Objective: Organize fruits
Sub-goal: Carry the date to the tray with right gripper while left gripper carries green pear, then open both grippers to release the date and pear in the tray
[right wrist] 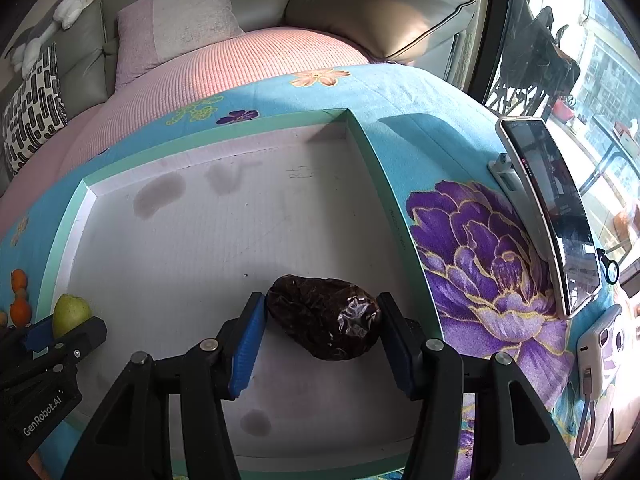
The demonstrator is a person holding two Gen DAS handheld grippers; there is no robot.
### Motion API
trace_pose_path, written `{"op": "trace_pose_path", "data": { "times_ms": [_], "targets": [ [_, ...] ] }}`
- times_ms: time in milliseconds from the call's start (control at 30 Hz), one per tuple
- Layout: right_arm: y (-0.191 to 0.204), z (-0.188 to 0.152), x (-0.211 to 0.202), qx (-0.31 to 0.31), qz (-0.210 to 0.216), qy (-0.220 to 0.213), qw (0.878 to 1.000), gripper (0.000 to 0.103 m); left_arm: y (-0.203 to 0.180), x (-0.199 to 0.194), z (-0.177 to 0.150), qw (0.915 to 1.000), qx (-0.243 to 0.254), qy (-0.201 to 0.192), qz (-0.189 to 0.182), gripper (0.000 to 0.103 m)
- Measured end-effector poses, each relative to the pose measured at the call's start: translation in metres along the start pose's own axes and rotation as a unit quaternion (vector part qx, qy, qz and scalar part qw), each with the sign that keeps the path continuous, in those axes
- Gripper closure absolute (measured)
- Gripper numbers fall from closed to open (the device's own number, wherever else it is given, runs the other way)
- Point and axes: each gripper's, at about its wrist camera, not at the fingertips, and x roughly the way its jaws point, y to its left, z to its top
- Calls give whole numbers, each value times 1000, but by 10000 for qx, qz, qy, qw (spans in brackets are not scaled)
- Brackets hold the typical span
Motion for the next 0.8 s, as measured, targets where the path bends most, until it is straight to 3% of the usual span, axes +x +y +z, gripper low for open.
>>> {"op": "trace_pose_path", "data": {
  "times_ms": [200,333,500,600,800],
  "targets": [
    [3,2,-8,-94,-28,-133,9999,45,-3,-13,2,9998,114,-151,83,57],
    [6,2,-17,-197,-49,-262,9995,44,-3,-22,4,9996,108,-246,88,46],
    [9,3,-26,-268,-76,-381,9989,44,8,-40,3,9991,3,-413,91,40],
    [13,3,-28,-346,-113,-422,9984,26,20,-50,3,9981,-100,-536,274,23],
    [26,2,-25,-564,-48,-391,9976,24,52,-56,2,9934,-380,-690,828,5]
  ]
}}
